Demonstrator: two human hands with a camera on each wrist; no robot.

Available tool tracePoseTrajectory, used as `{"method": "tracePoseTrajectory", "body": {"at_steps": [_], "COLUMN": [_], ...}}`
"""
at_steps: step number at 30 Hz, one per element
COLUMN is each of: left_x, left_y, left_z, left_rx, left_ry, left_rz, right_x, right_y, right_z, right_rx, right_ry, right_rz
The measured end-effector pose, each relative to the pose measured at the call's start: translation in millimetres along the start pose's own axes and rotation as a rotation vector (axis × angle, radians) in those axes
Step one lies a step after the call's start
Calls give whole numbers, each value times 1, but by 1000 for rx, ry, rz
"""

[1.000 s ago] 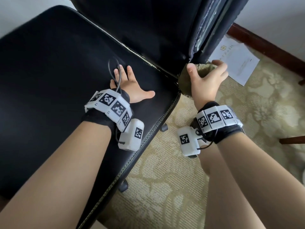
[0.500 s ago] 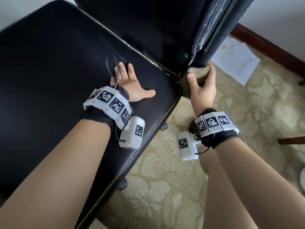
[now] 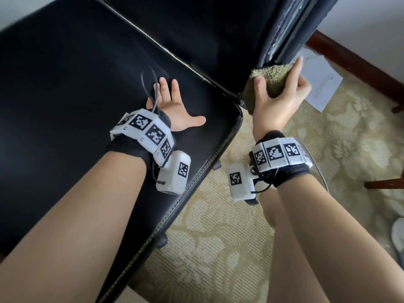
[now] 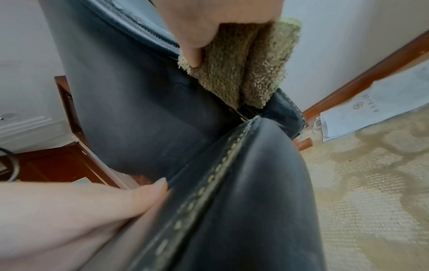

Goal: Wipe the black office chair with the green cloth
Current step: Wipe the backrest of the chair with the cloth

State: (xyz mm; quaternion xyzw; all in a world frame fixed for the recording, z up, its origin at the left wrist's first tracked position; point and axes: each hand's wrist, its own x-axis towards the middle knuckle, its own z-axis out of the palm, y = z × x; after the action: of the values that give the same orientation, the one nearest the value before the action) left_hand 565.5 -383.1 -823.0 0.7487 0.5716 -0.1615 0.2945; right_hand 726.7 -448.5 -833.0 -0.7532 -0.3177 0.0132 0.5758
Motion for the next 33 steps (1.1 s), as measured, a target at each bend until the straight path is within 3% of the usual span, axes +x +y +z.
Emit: {"method": "tracePoseTrajectory", "body": {"at_steps": [5, 10, 15, 17, 20, 25, 33], "left_x": [2, 5, 6, 6, 5, 2, 1], "left_y": [0, -4, -3, -3, -3, -4, -7], "left_z": [0, 1, 1, 1, 2, 1, 1], "left_rx": [14, 9, 20, 27, 32, 21, 32], "left_ry": [-18, -6, 3, 4, -1, 0, 3], "left_rz": [-6, 0, -8, -6, -5, 1, 21], "right_x": [3, 3, -3, -5, -1, 10, 9], "right_y": [5, 16, 34, 34, 19, -7, -5], "right_z": [10, 11, 1, -10, -18, 3, 18], "right_rx": [-21, -82, -220, -188, -67, 49, 90], "right_ry": [36, -42, -235, -205, -118, -73, -12], "right_rz": [-2, 26, 283, 357, 321, 335, 409]}}
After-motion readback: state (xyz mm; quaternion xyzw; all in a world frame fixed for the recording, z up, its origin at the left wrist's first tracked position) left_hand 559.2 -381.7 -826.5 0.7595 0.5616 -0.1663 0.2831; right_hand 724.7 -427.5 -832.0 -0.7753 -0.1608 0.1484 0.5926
